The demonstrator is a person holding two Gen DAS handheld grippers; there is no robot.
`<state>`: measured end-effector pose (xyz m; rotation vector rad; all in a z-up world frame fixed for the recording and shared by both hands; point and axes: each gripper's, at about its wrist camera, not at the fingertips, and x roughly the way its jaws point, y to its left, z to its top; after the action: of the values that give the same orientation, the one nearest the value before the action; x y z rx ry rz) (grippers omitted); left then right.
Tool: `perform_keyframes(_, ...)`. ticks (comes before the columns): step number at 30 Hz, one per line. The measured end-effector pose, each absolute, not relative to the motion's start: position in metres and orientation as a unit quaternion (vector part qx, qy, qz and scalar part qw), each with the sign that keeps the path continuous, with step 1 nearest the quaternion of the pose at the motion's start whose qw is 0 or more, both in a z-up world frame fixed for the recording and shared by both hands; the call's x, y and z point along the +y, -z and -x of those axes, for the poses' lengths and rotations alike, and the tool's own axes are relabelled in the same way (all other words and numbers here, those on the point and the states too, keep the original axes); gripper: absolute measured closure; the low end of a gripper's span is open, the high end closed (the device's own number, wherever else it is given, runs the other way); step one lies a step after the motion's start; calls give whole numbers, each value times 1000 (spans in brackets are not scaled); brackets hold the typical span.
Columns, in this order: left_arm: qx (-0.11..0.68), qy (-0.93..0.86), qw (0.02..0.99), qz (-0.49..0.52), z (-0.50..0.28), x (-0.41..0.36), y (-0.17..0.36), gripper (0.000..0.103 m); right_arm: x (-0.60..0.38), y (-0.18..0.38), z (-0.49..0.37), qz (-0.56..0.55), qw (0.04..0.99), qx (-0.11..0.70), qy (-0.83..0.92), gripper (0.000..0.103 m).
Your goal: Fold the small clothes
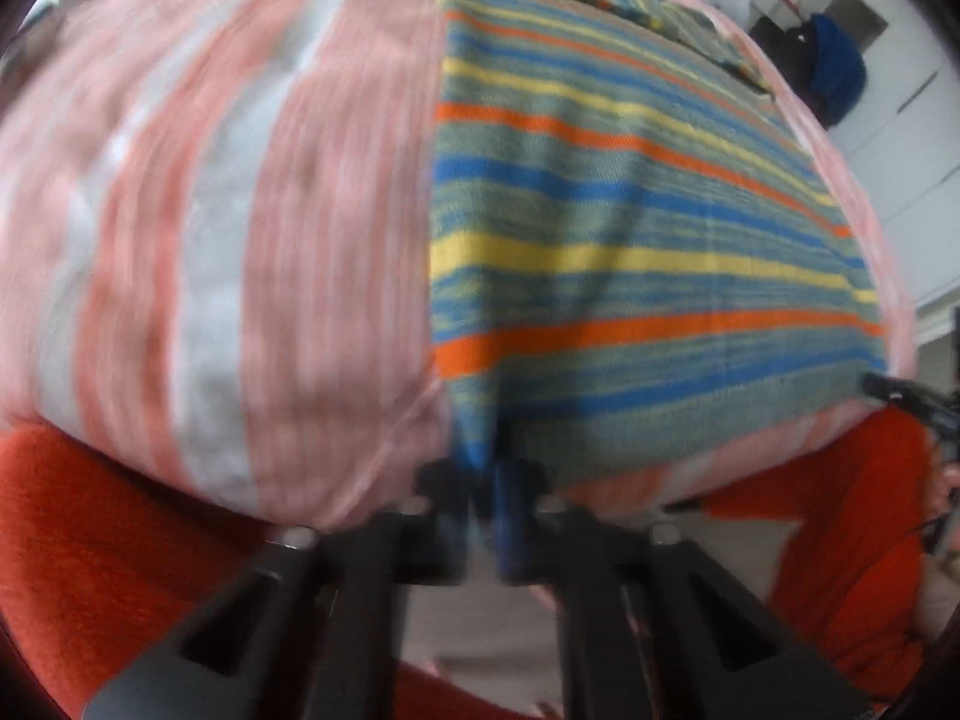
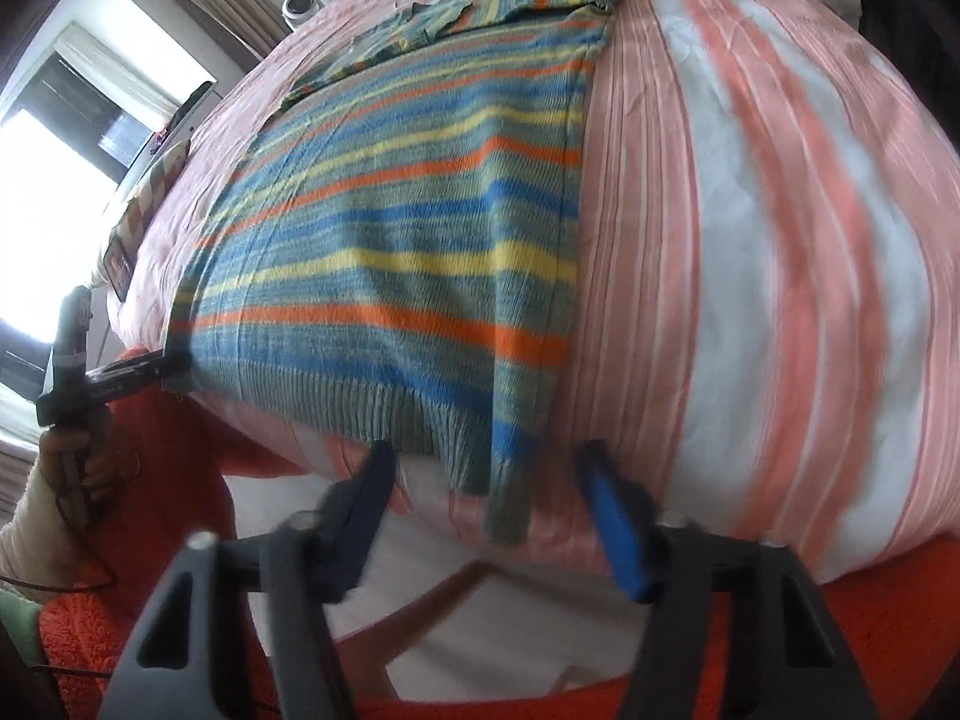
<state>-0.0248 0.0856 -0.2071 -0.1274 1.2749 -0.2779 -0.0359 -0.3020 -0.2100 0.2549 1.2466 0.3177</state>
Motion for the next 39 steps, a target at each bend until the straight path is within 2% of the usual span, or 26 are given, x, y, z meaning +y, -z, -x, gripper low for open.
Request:
perform_keyframes(6,565,153,796,157,18,116,178,101,-323,183,31,-189,810,534,-154,97)
perform_keyframes(11,488,162,838,182,-53,120,136,101,-339,156,-14,-210,842,473,-153,97)
perform_keyframes(18,446,131,871,160,-206,97,109,100,-346,125,-153,-183,885,406,-133,97)
perform_keyframes(25,466,81,872,127,-330,62,134,99,-367,149,-304,-205,879,419,-97,97)
perform_keyframes(27,477,73,866,134,-351,59,146,94,-373,162,-331,-211,878,420,-87,96)
perform_keyframes(28,485,62,861,141,-358,62,150,87,-378,171,-341,-224,873,424,-91,93)
perform_keyframes(29,486,61,858,153,-358,68,149,75,-382,176,-344,-231,869,428,-87,90)
perform_keyframes(30,480,67,859,165,-354,74,146,66,-388,180,-349,-242,865,433,-73,79)
perform_keyframes(31,466,82,863,175,-343,84,138,50,-393,179,-348,-248,865,430,-72,71)
perform_keyframes(32,458,91,867,172,-334,89,130,40,-399,173,-343,-251,867,423,-75,71)
perform_keyframes(36,448,166,871,119,-301,89,102,30,-405,141,-325,-209,870,430,-122,71)
perform_keyframes(39,499,251,823,101,-300,58,108,21,-381,135,-327,-187,835,482,-188,71)
